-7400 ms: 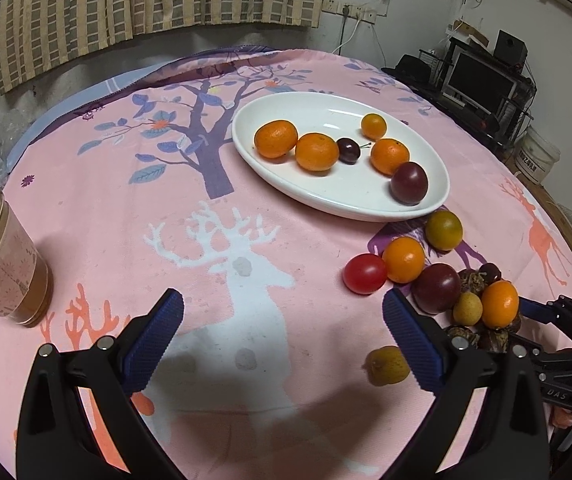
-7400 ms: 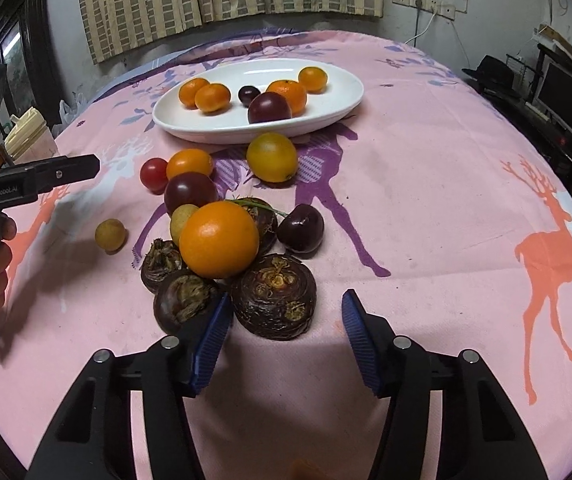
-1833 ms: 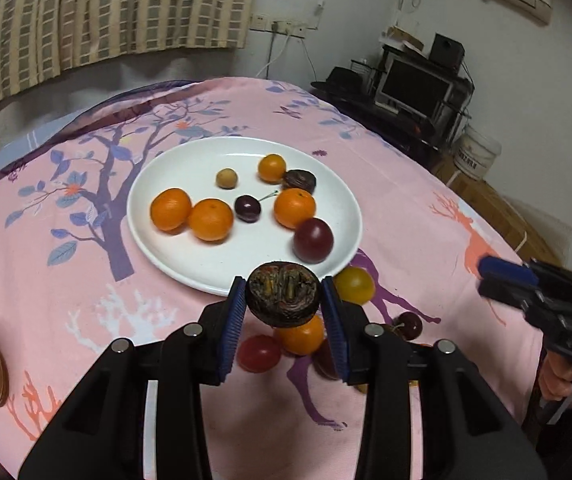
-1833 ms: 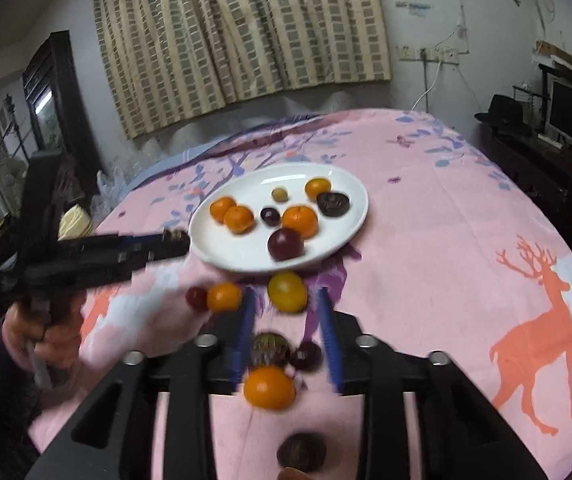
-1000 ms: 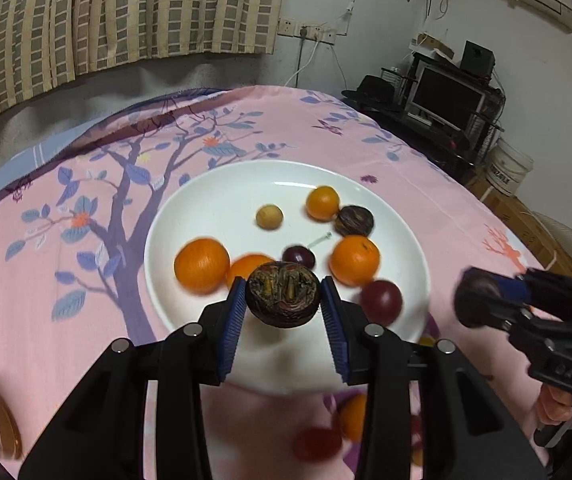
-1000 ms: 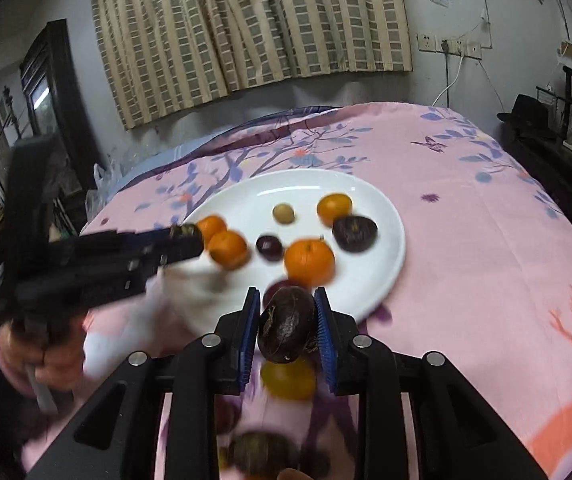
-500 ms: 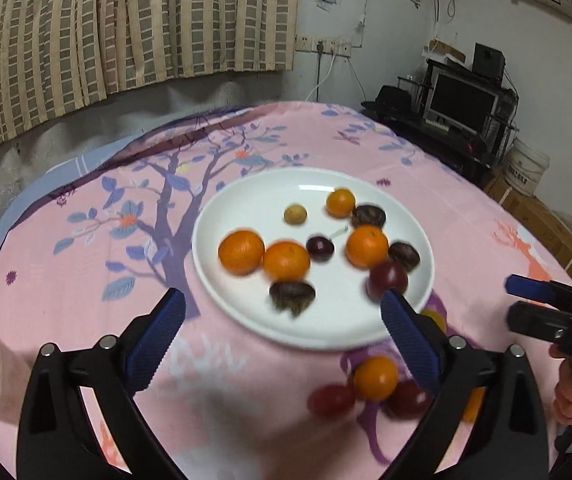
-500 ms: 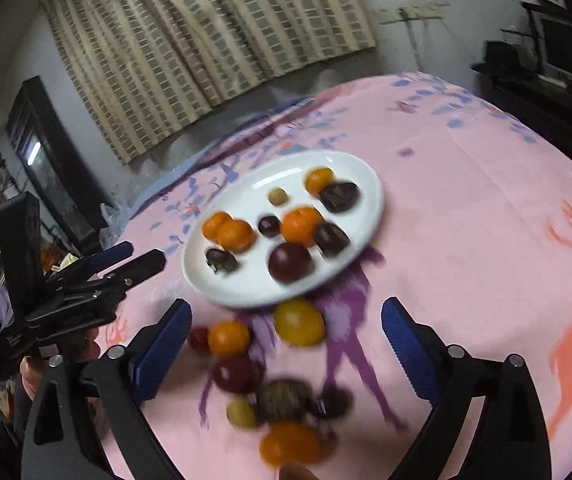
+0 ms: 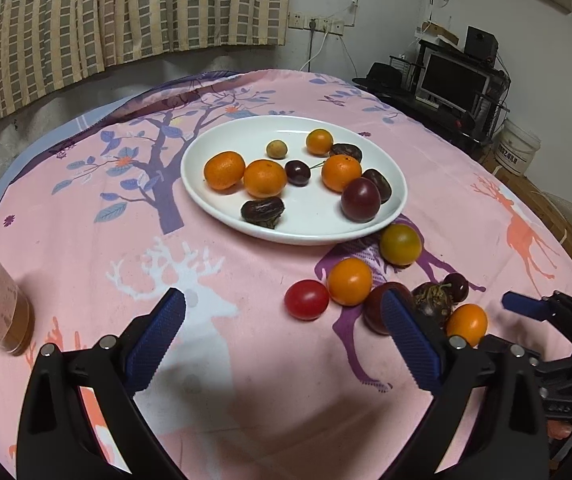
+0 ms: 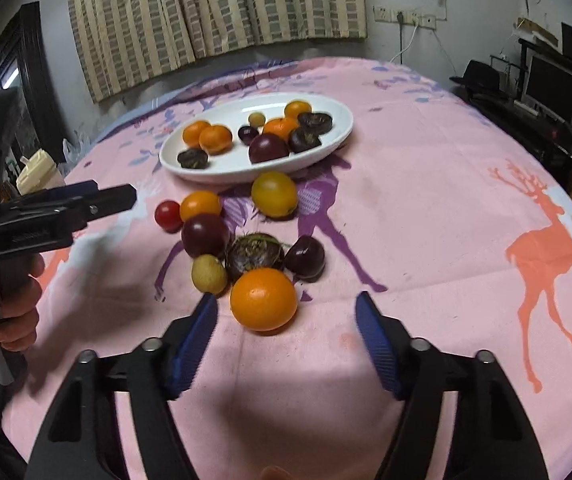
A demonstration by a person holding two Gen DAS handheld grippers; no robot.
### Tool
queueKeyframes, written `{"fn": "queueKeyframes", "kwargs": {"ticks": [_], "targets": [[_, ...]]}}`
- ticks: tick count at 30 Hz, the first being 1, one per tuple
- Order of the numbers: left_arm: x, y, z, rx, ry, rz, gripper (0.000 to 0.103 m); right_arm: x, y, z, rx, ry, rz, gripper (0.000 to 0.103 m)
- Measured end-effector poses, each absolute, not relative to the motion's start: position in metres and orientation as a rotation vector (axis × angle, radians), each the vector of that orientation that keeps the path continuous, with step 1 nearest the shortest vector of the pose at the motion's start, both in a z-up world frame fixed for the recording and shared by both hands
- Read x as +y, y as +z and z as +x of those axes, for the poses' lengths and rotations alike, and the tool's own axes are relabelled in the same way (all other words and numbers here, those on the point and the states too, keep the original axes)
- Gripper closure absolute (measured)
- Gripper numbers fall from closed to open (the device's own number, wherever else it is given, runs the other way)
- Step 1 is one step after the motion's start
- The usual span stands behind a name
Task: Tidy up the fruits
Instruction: 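Move both open tools back toward the fruit pile, then grasp a yellow-green fruit with the left tool while the right tool grasps a tangerine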
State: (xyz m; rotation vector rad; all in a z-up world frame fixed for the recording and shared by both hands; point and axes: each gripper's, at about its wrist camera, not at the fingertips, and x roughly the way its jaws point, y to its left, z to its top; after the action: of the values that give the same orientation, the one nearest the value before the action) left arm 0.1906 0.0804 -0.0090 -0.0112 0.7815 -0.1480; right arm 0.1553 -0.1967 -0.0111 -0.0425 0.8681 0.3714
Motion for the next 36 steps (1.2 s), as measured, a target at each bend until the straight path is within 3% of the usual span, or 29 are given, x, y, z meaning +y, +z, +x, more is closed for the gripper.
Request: {"fn": "queueKeyframes", "kwargs": {"ticks": [14,18,24,25,27,29,36], "targets": [[0.087,-0.001,0.177,0.757,-0.15,-0.018,0.007,-0.174,-0.018,0.165,0.919,0.4,-0.081,0.045],[0.087,-0.002,0.177,0.761,-0.15,-0.02,0.007,-0.173,-0.02,0.166,0.934,0.389,-0.087,0.063],[0.073,-0.007,0.175,0.802,-0.26,-0.015,0.008,-0.191,-0.01,0.157,0.883,0.372,-0.047,0.063],[0.067,-0.009,0.173,0.808,-0.295,-0.008,0.012,-0.195,-0.008,0.156,0.876,0.369,-0.036,0.063],[0.049,-0.016,0.17,0.846,-0.406,0.012,0.035,-0.203,-0.004,0.152,0.862,0.362,-0.015,0.063],[0.033,-0.025,0.169,0.889,-0.474,0.03,0.05,-0.21,-0.001,0.149,0.844,0.356,0.005,0.064],[-0.001,-0.042,0.173,0.925,-0.489,0.099,0.065,-0.218,0.0,0.145,0.832,0.374,0.012,0.07]]}}
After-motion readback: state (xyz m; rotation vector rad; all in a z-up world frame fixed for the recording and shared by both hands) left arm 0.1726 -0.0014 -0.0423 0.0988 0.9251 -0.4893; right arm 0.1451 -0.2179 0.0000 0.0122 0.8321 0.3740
